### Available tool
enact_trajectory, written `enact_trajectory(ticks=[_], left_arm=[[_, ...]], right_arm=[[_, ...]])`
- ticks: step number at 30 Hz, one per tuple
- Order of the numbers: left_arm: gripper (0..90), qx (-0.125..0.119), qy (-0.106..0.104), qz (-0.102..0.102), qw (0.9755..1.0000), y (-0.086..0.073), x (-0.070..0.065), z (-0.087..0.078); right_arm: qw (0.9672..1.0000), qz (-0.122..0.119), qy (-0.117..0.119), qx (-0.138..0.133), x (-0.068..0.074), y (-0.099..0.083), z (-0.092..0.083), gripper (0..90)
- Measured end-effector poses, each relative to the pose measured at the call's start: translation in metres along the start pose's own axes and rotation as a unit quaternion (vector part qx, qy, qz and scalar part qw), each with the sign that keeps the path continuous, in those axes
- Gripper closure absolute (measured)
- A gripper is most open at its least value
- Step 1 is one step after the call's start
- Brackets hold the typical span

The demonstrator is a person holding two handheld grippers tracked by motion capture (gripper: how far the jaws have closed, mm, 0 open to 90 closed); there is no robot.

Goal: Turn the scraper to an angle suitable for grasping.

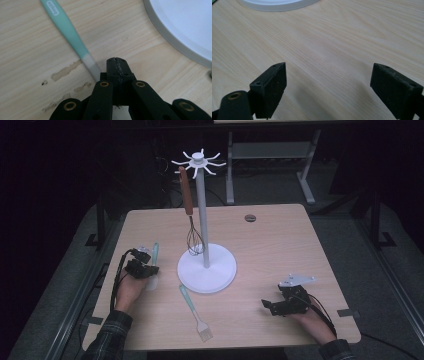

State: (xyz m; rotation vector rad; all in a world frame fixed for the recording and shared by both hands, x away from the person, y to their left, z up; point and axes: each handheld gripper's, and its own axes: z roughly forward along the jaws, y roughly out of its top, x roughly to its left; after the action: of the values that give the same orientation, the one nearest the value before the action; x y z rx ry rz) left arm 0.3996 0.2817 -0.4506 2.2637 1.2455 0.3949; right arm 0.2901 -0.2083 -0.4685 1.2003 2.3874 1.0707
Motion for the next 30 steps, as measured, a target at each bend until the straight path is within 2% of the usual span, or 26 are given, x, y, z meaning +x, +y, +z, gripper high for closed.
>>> enact_trajectory(ticks=[2,4,11,13,14,22,27,30], left_arm=[[90.0,0.004,-0.001,0.003,1.0000,-0.003,0.001,-0.003],[90.0,0.006,-0.004,-0.008,0.9999,-0.006,0.000,-0.006],[90.0,0.010,-0.008,-0.008,0.9999,-0.020,0.004,-0.016],[90.0,0.011,-0.011,-0.012,0.9998,-0.024,0.005,-0.020],[90.0,0.012,-0.013,-0.023,0.9996,-0.028,0.006,-0.022],[90.0,0.012,-0.012,-0.030,0.9994,-0.040,0.007,-0.031],[90.0,0.013,-0.014,-0.033,0.9993,-0.042,0.007,-0.034],[89.9,0.000,-0.016,-0.039,0.9991,-0.038,0.012,-0.037]], right_arm=[[1.0000,-0.001,0.000,-0.002,0.000,0.000,0.000,13.6],[1.0000,-0.001,0.001,-0.002,0.000,0.000,0.000,13.6],[1.0000,-0.002,0.001,-0.004,0.000,0.000,-0.001,13.6],[1.0000,-0.003,0.001,-0.004,0.000,0.000,0.000,13.6],[1.0000,-0.003,0.002,-0.004,0.001,0.000,0.000,13.6],[1.0000,-0.002,0.001,-0.005,0.001,0.000,-0.001,13.6],[1.0000,-0.004,0.002,-0.006,0.001,0.001,-0.001,13.6],[1.0000,-0.004,0.002,-0.005,0.002,0.001,-0.001,13.6]])
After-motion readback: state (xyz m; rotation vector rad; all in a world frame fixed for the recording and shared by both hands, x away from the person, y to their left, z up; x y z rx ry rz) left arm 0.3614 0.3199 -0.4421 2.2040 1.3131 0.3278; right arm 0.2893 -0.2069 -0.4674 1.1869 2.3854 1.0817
